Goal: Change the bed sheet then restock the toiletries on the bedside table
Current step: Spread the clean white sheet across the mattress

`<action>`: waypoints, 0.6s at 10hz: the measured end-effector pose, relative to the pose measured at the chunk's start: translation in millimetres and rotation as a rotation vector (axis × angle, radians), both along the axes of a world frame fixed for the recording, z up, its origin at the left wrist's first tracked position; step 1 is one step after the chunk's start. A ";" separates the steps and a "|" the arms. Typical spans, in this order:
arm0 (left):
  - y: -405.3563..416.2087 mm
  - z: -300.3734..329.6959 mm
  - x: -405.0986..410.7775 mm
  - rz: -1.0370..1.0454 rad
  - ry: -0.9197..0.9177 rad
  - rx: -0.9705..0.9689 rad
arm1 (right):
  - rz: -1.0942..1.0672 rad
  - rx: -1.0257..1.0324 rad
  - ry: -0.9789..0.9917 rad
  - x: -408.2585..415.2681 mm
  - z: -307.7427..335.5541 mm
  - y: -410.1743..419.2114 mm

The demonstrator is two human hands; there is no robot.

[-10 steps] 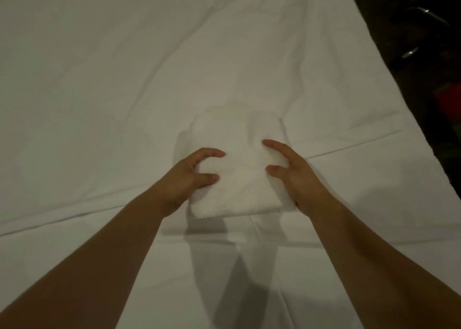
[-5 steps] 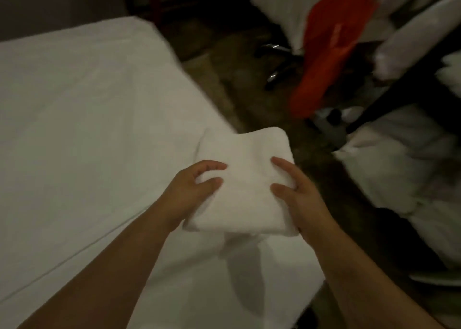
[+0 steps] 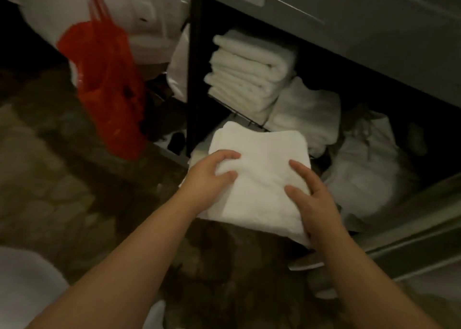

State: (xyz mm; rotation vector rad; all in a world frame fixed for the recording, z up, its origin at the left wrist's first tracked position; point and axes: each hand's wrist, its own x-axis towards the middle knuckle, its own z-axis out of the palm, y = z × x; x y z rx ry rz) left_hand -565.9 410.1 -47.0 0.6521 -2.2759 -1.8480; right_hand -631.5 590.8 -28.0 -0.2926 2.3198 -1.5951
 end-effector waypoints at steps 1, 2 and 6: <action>11.4 9.1 -79.3 -0.108 0.066 -0.024 | -0.124 0.016 0.077 -58.9 7.8 17.1; 17.0 20.8 -154.9 -0.170 0.149 -0.139 | -0.220 -0.006 0.127 -123.4 15.7 25.3; 16.3 0.1 -352.7 -0.088 -0.017 -0.554 | -0.132 0.569 -0.012 -322.5 -2.6 11.6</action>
